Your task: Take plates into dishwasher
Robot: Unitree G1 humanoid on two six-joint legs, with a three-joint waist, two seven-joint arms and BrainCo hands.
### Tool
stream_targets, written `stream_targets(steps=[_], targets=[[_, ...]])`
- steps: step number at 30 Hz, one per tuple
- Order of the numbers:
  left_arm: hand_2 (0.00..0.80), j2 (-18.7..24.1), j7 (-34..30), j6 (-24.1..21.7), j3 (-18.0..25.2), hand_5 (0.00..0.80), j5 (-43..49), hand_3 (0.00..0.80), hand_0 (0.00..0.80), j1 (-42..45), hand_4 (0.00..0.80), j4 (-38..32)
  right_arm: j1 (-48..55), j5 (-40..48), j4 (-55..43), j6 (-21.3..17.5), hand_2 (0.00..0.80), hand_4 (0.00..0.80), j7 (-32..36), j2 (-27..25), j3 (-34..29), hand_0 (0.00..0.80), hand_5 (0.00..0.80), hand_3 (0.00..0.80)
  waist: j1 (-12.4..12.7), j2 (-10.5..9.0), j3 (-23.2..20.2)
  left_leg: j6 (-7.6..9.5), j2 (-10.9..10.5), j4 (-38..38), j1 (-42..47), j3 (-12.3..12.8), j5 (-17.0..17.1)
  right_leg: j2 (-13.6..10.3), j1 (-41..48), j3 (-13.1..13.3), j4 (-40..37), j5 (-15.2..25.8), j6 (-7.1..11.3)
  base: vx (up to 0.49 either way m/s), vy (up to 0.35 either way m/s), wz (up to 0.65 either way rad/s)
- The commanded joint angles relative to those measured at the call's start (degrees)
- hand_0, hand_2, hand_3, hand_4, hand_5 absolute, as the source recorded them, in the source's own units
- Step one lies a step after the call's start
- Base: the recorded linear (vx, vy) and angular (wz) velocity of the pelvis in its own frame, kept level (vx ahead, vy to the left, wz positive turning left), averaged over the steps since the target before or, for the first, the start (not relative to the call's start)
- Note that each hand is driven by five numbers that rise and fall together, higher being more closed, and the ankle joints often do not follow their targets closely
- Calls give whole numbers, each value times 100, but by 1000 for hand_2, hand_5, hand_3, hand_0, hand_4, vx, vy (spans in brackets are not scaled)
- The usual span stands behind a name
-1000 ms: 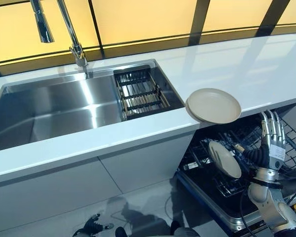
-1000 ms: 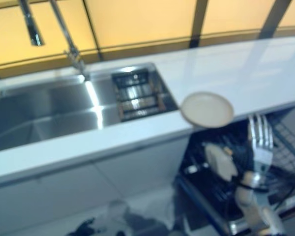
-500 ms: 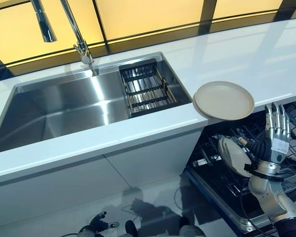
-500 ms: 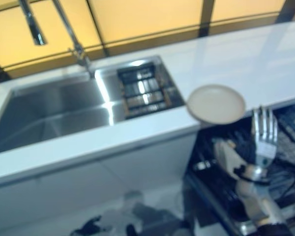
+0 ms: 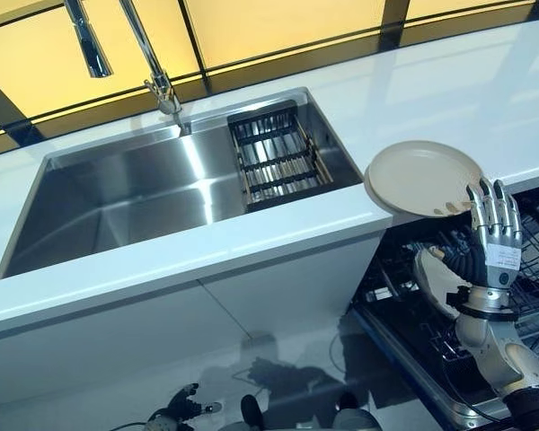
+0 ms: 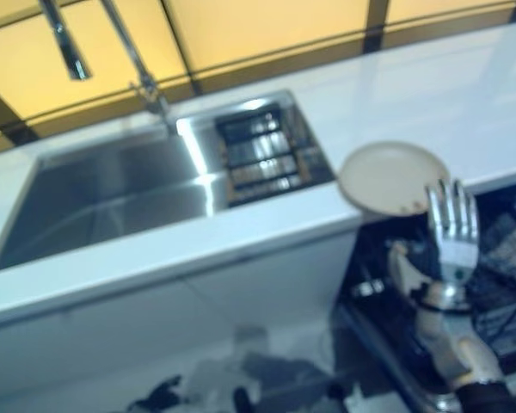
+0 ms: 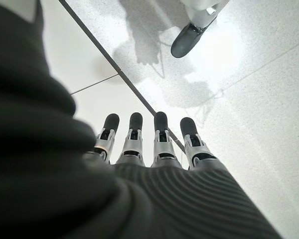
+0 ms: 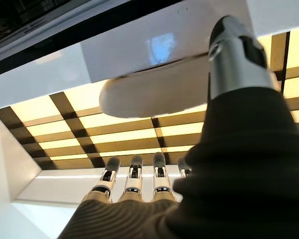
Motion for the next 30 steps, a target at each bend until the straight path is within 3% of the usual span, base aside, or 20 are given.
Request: stream_targets(steps=[1,30], targets=[[0,236,-12,-63,-129,0,104,0,0,-292,0,-118,-638,-177,92,100,0,0,-42,-108,-50,0,0,0,321,-340,61,257,-150,546,267,-61,-913,-188,-666,229,1382,-736,-49,14,-25,3],[0,533,-64,-43,34,0,210,0,0,-335,0,-126,-579,-389,62,289,0,0,697,-671,-310,0,0,0,468,-721,114,257,-20,558,155,-117,-869,-70,-605,149,1277,-687,-42,7,-19,2]])
